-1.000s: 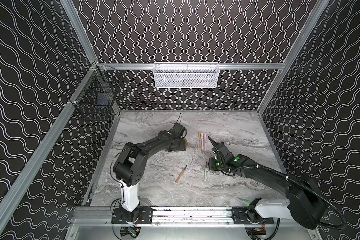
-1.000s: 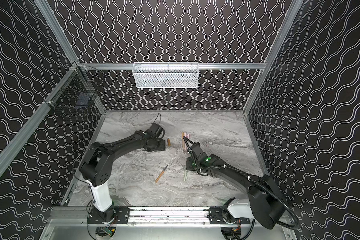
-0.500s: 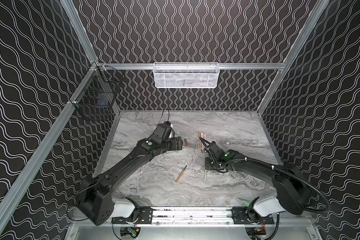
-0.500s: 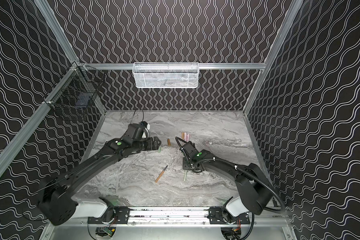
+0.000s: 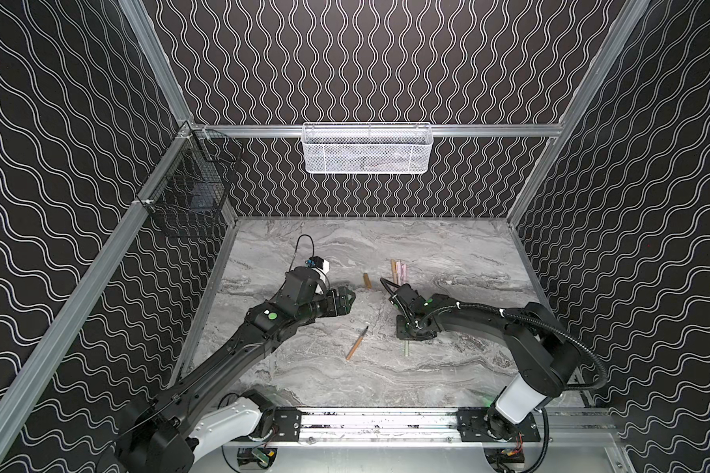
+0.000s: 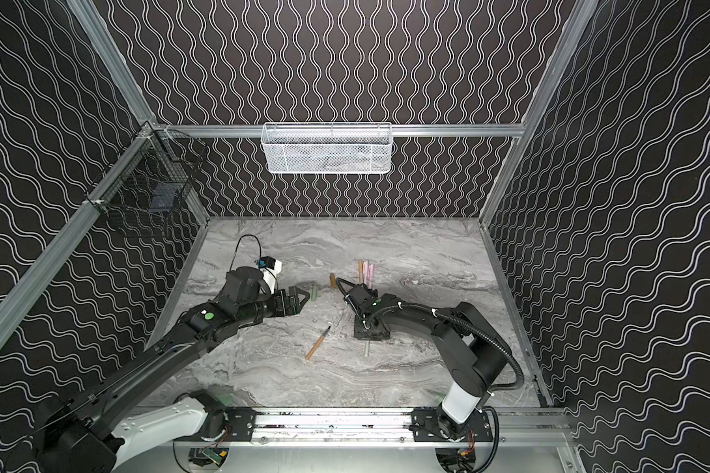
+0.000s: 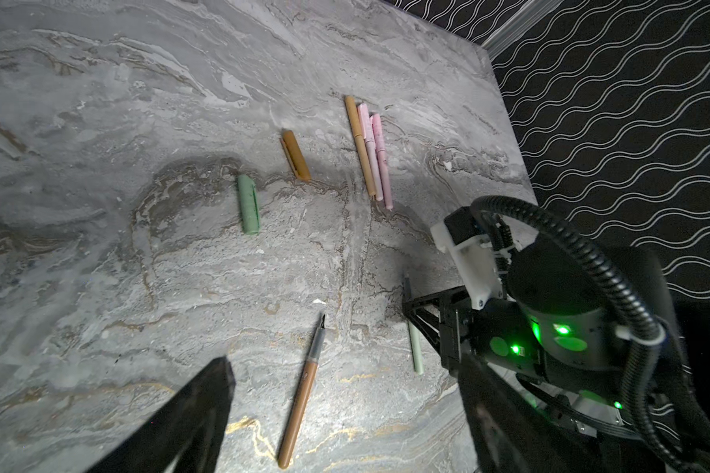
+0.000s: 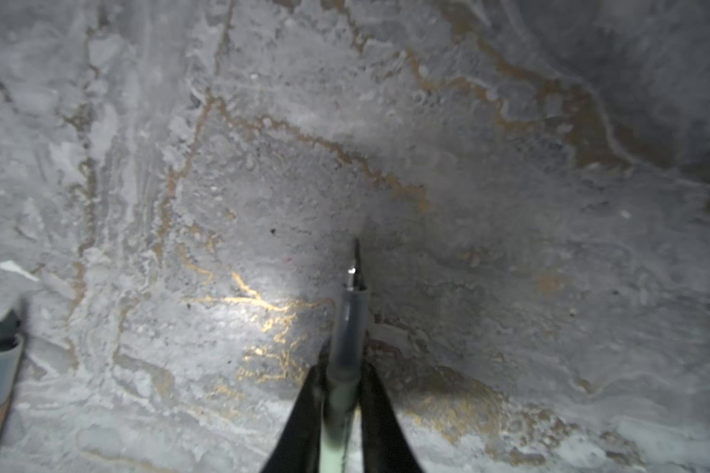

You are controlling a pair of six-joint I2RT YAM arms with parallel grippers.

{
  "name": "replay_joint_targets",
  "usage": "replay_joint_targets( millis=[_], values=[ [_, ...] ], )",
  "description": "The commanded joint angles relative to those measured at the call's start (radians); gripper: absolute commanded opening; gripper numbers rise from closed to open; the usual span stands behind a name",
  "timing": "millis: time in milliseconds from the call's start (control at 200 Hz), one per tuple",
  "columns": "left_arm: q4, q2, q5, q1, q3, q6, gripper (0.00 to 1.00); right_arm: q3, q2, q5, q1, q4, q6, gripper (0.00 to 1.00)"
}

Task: Insert the pens into the pen caps
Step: 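Grasp and lift the light-green pen with the right gripper while the left gripper draws back, then pass the green pen to the left gripper while the right gripper releases it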

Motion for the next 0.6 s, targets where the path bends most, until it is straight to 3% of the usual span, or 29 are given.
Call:
replay_joint_targets(
  millis=[0,60,165,310,511,596],
  values=[
    [0.043,-0.009,0.016,0.001,0.005,0.005,0.89,-0.006,0.009,-0.015,0.001,0.015,0.037,0.06],
    [0.048,-0.011,0.027,0.000,0.007,0.016,0.89,-0.011,-0.005,-0.012,0.000,0.032,0.045,0.00],
    [0.137,-0.033,0.106,0.001,-0.030,0.026,0.86,-0.035,-0.079,0.000,-0.005,0.092,0.031,0.00],
    [0.418,-0.089,0.266,-0.003,-0.158,-0.016,0.85,-0.075,-0.275,0.005,-0.008,0.225,-0.040,0.00],
    [0.692,-0.058,0.411,-0.025,-0.223,-0.051,0.76,-0.058,-0.475,-0.106,-0.010,0.395,-0.149,0.00],
    [0.718,-0.017,0.437,-0.062,-0.196,-0.016,0.73,-0.017,-0.503,-0.153,-0.009,0.412,-0.170,0.00]
  ],
)
